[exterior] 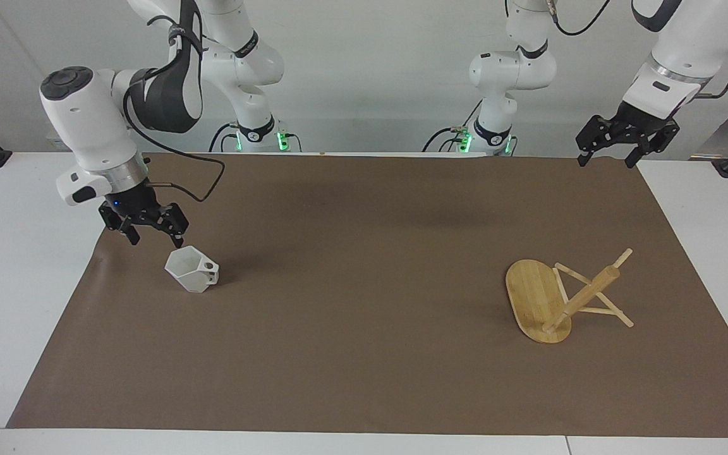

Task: Hang cup on rack
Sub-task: 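Reach the right gripper to the white cup and grasp it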

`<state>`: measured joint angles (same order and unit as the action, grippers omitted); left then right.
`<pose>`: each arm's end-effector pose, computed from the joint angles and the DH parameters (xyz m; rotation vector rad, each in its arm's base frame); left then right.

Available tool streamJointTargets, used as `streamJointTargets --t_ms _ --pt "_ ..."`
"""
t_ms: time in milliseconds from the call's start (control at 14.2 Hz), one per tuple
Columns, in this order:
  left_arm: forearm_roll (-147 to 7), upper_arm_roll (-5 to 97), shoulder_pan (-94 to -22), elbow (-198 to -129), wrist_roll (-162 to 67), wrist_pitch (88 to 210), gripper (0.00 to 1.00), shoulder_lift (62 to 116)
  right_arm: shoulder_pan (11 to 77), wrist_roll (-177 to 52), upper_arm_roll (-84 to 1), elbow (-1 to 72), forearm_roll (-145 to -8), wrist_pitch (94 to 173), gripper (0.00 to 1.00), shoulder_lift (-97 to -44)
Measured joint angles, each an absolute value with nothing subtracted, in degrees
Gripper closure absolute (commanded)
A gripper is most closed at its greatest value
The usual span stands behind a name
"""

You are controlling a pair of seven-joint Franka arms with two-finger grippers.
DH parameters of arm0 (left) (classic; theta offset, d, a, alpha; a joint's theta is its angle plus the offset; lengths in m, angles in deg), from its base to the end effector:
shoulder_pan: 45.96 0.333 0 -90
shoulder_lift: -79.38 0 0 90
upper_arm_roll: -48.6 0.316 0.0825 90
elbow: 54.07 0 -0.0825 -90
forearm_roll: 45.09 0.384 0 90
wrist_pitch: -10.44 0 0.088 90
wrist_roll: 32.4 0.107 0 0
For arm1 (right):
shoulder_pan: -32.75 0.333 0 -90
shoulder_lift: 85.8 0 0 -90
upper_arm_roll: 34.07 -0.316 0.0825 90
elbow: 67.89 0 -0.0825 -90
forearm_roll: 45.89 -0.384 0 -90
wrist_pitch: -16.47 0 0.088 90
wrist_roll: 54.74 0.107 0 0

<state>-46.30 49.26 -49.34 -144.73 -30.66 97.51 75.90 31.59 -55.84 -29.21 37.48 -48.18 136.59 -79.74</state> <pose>0.5297 -0.0273 0.6476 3.1174 -0.1231 -0.0033 0.6031 -0.0600 0.4828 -3.1107 0.1590 -0.2395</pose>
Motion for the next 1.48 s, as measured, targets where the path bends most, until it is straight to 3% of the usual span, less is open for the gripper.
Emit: streamJointTargets --t_ms 493,1198,1269,1480 --pt "-46.2 49.5 -49.2 -144.7 -30.8 97.4 0.00 75.9 30.5 -63.9 -29.0 43.9 -48.2 144.9 0.00 -77.4" --pt "-46.2 49.6 -49.2 -144.7 -30.8 97.3 0.00 75.9 28.8 -66.3 -29.0 48.3 -48.2 147.2 0.00 -77.3" --pt "-46.2 49.6 -49.2 -144.7 -30.8 97.3 0.00 75.9 28.8 -66.3 -29.0 48.8 -48.2 147.2 0.04 -77.3" --pt "-46.2 49.6 -49.2 -144.7 -30.8 97.3 0.00 75.9 28.8 -66.3 -29.0 49.5 -48.2 147.3 0.28 -77.3"
